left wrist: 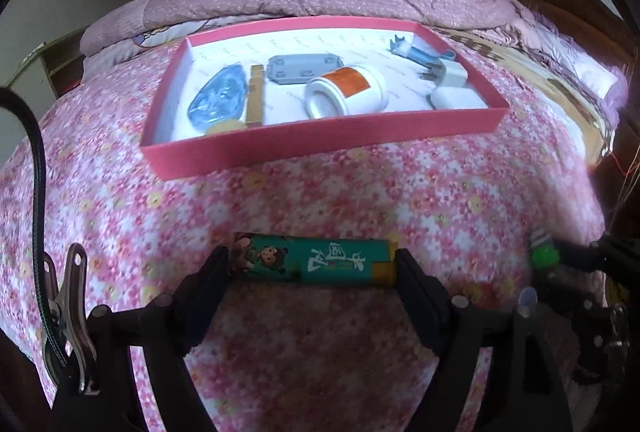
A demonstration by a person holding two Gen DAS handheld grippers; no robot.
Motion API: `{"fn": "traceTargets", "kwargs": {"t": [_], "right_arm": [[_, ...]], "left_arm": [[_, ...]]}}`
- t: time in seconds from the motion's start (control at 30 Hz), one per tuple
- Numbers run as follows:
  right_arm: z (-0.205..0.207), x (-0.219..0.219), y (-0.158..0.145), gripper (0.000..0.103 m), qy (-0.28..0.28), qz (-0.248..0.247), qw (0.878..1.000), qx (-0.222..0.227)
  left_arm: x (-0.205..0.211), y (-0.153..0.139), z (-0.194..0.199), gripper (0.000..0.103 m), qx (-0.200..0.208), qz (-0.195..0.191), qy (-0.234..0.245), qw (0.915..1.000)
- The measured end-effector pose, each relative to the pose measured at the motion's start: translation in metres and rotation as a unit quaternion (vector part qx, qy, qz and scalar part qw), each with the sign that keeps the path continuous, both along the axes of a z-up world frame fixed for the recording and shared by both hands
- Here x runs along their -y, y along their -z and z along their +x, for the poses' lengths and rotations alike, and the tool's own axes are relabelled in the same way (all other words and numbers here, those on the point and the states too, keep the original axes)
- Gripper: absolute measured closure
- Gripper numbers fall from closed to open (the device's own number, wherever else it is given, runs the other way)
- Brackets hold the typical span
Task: Organize rigid objects
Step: 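Carry the lighter and figurine over the tray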
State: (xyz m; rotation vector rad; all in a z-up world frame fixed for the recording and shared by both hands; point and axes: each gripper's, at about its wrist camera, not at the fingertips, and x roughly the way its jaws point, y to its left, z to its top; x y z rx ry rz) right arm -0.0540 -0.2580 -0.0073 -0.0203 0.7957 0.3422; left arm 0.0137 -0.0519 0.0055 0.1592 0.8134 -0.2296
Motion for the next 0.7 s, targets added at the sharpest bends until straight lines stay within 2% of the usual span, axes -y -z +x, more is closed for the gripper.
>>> {"fn": "traceTargets", "kwargs": {"t": [0.37,0.5,0.6,0.7], "right_arm": [[0.007,-0.002,-0.01,0.064,0.002,-0.004,1.0,0.001],[0.015,-0.001,-0.021,0.064,0.007,-0.009,1.0,-0.007],[0.02,-0.002,-0.037,0.064,0.01,-0.035,0.999,-0.001],[0.028,0.0,-0.055,0.064,0.006,-0.035,0.999,-0.005]], "left_arm": [[-0.015,-0.017,-0.007,0.019,0.011,-0.031,-0.002,0.9995],[-0.025,-0.041,-0.004,0.019,0.024,-0.022,-0.017,0.9993],[-0.03,-0.056,0.001,0.019,0.026,-0.028,-0.017,0.9991],[-0.034,-0.07,0.014,0.019,0.02,-0.036,-0.014,0.9991]]}}
